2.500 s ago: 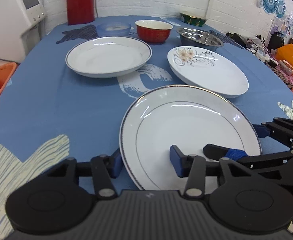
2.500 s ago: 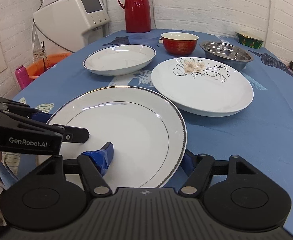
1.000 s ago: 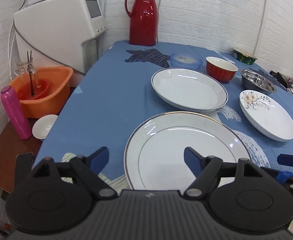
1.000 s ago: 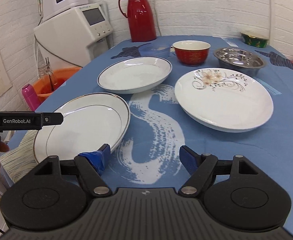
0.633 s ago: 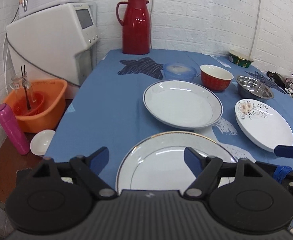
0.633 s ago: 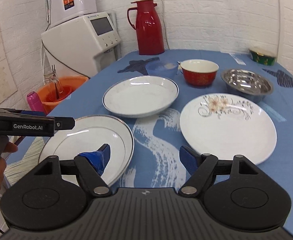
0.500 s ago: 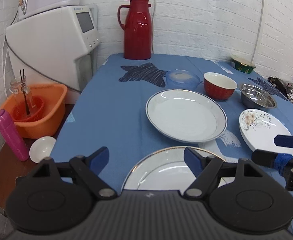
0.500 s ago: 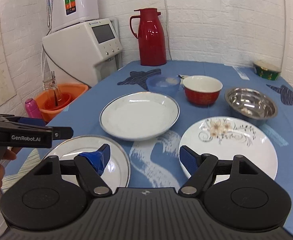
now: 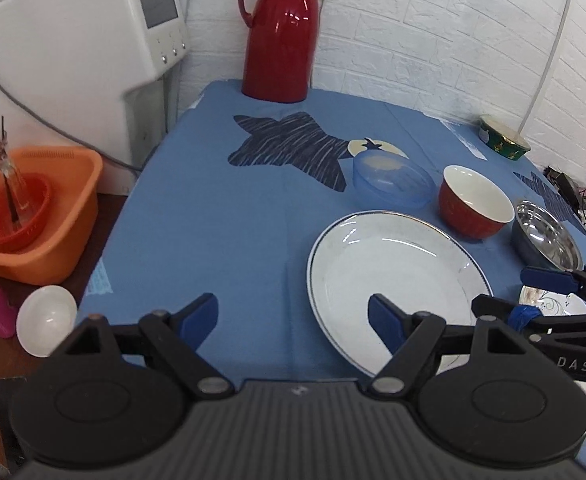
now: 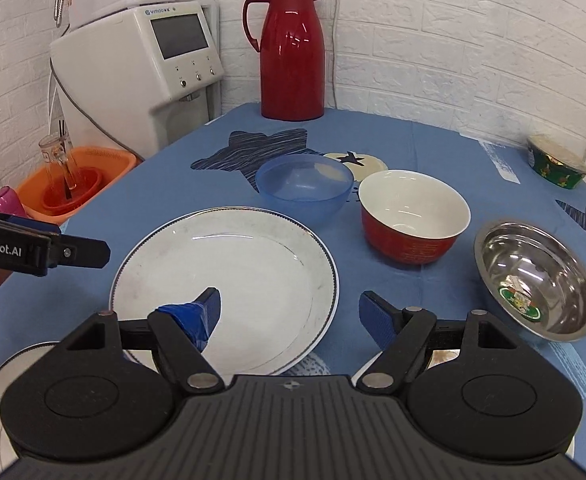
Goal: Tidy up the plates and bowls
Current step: 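Carry the gold-rimmed plate with both grippers over the smaller white deep plate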
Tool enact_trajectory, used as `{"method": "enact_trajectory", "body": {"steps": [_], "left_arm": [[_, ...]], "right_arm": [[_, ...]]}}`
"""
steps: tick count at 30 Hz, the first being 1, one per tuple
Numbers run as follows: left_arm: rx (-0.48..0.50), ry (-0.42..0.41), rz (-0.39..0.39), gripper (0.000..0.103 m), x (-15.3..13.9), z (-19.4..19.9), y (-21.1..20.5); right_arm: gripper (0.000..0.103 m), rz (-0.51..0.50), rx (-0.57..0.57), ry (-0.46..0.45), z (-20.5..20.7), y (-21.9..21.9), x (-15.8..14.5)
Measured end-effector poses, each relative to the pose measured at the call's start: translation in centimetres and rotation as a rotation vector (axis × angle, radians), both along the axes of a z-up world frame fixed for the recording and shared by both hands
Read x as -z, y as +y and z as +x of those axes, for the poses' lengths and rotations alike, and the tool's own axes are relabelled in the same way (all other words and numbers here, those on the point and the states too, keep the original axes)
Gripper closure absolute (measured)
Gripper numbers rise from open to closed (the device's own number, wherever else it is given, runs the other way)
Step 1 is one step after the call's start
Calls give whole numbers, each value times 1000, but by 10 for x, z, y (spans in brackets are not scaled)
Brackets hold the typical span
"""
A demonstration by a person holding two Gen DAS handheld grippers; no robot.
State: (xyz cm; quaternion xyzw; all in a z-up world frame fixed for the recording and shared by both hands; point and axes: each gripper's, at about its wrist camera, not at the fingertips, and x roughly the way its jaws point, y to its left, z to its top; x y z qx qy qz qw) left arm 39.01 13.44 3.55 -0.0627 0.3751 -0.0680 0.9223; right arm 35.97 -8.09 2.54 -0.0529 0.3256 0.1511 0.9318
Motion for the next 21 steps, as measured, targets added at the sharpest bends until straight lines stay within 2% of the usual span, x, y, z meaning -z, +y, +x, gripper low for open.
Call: {"method": "enact_trajectory", "body": {"steps": [7, 14, 15, 18, 21], "left_arm": [[74, 78, 8, 25, 16, 41, -18], [75, 141, 7, 25, 34, 62, -24], [79, 147, 4, 25, 37, 63, -24], [76, 135, 6, 26, 41, 63, -26], [77, 117, 14, 35, 42, 60, -28]], "right_arm": [[40, -17, 40, 53, 31, 10, 15], [40, 3, 73, 149, 48, 9, 35], [38, 32, 78, 147, 48, 7, 36], [39, 22, 64, 140, 45, 11, 36], [37, 26, 58, 130, 42, 12, 37]]}}
